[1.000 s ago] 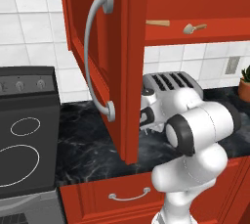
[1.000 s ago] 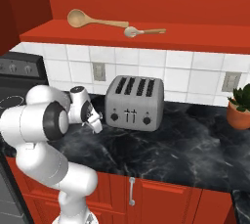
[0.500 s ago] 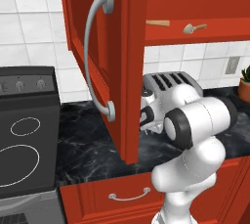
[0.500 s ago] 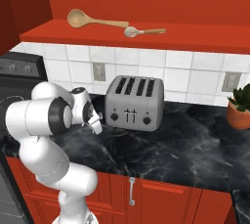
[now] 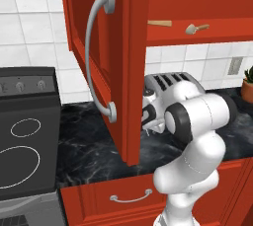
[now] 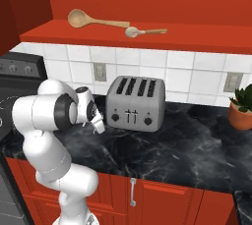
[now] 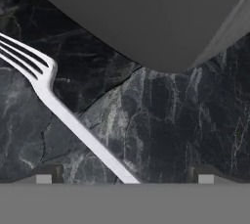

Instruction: Organize the utensils by type. Pick up the wooden spoons from the counter and place them in the open cabinet. Then pick up the metallic utensils from the counter and place them in the open drawer.

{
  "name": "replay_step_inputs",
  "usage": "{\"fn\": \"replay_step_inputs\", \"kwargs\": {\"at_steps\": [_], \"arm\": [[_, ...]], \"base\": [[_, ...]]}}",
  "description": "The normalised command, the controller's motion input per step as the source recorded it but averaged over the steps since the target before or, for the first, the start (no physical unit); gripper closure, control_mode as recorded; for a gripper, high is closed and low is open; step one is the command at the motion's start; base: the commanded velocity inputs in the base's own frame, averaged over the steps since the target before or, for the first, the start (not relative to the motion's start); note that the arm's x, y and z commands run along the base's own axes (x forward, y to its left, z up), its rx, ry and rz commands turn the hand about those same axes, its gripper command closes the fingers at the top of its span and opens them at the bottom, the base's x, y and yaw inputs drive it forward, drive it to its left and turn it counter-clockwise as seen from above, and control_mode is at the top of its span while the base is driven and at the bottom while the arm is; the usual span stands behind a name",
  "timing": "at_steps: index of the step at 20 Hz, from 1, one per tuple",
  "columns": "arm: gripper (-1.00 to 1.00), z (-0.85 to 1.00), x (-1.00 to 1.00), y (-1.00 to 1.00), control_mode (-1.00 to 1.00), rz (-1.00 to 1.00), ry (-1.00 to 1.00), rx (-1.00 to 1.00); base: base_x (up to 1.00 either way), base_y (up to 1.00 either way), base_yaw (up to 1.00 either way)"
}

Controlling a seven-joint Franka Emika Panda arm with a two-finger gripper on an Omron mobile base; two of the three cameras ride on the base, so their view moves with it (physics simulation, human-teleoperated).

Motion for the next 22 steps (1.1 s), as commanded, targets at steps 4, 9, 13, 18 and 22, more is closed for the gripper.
{"fn": "replay_step_inputs", "kwargs": {"at_steps": [4,9,13,18,22], "arm": [[-1.00,-0.17,0.12,-0.05,-1.00,-0.02,0.00,0.00],[-1.00,-0.17,0.14,0.00,-1.00,-0.02,0.00,0.00],[-1.00,-0.11,0.15,0.00,-1.00,-0.01,0.00,0.00],[-1.00,-0.09,0.15,0.00,-1.00,-0.01,0.00,0.00],[-1.00,-0.26,0.01,0.00,-1.00,0.00,0.00,0.00]], "base": [[0.00,0.00,0.00],[0.00,0.00,0.00],[0.00,0.00,0.00],[0.00,0.00,0.00],[0.00,0.00,0.00]]}}
